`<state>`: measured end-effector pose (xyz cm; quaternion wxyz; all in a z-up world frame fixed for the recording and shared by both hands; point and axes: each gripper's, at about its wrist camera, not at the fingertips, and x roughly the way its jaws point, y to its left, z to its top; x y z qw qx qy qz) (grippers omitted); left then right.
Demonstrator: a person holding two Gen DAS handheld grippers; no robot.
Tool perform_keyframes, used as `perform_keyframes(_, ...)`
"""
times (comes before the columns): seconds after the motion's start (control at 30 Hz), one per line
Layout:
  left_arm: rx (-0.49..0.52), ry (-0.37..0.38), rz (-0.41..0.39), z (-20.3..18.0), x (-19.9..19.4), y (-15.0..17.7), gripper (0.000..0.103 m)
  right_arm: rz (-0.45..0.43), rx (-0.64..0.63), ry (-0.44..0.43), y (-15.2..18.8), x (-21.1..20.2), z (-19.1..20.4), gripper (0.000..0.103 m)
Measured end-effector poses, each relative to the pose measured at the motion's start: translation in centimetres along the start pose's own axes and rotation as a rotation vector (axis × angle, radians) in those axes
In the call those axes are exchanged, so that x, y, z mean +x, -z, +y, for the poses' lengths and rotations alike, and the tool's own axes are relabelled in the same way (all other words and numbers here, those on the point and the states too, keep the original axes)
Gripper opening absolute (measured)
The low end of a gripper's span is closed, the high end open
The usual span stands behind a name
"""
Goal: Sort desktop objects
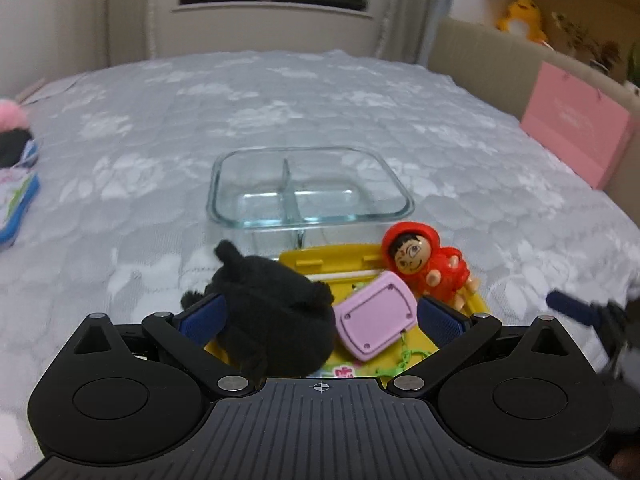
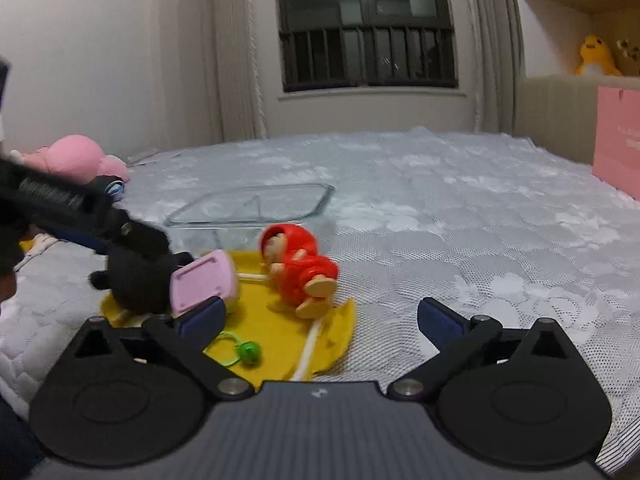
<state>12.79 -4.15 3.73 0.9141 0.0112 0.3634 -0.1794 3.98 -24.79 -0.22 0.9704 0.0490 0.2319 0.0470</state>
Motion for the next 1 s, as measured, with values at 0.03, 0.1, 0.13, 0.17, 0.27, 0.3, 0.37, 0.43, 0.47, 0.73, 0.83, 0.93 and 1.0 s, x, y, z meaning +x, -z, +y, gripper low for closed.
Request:
perform_keyframes(0.03,-0.003,0.009,-0.005,0.2,0.1,0.2,0.103,-0.006,-0.005,-0.005,-0.4,0.2,0.3,0.101)
perform_keyframes(0.1,-0.005,-0.001,-0.016,0.7,0.3,1.0,0.103,-0.017,-0.015,-0.015,-1.3,0.5,0.8,0.100)
perform_keyframes(0.13,0.000,-0.018,-0.015,0.9,0.4,1.2,0.103,-0.023,-0.020,-0.020,-1.7,0.7,1.1,0.101)
perform_keyframes(0.17,0.003,-0.032,-0.009,1.2,0.6,1.5,0.103,-0.029,-0.025,-0.026,-2.1,0.9,1.3,0.102)
perform_keyframes(0.27,-0.005,-0.026,0.017,2.3,0.9,1.9,0.103,-0.046,-0.040,-0.041,-3.3,1.4,2.1,0.102)
perform_keyframes(0.3,-0.009,-0.015,0.032,2.8,1.0,2.0,0.103,-0.052,-0.045,-0.046,-3.8,1.6,2.4,0.102)
perform_keyframes(0.37,-0.014,0.027,0.074,4.0,1.2,2.3,0.103,-0.063,-0.055,-0.062,-4.6,2.0,3.0,0.088)
perform_keyframes(0.43,-0.003,0.098,0.127,5.3,1.0,2.3,0.103,-0.059,-0.060,-0.125,-5.1,2.2,4.0,0.077)
perform_keyframes(0.47,0.000,0.124,0.140,5.9,0.8,2.3,0.103,-0.043,-0.062,-0.163,-5.3,2.7,4.5,0.077)
perform_keyframes(0.73,0.024,0.034,0.118,7.6,0.1,2.2,0.103,0.121,-0.199,-0.336,-6.0,7.2,9.5,0.076)
perform_keyframes(0.83,0.037,0.050,0.140,7.3,0.7,2.4,0.103,0.159,-0.267,-0.382,-6.9,8.2,10.8,0.077)
perform_keyframes(0.93,0.050,0.057,0.147,6.9,0.7,2.7,0.103,0.208,-0.337,-0.396,-7.3,8.3,12.8,0.076)
perform_keyframes(1.0,0.059,0.062,0.146,6.7,0.6,2.8,0.103,0.249,-0.360,-0.397,-7.5,8.9,13.3,0.071)
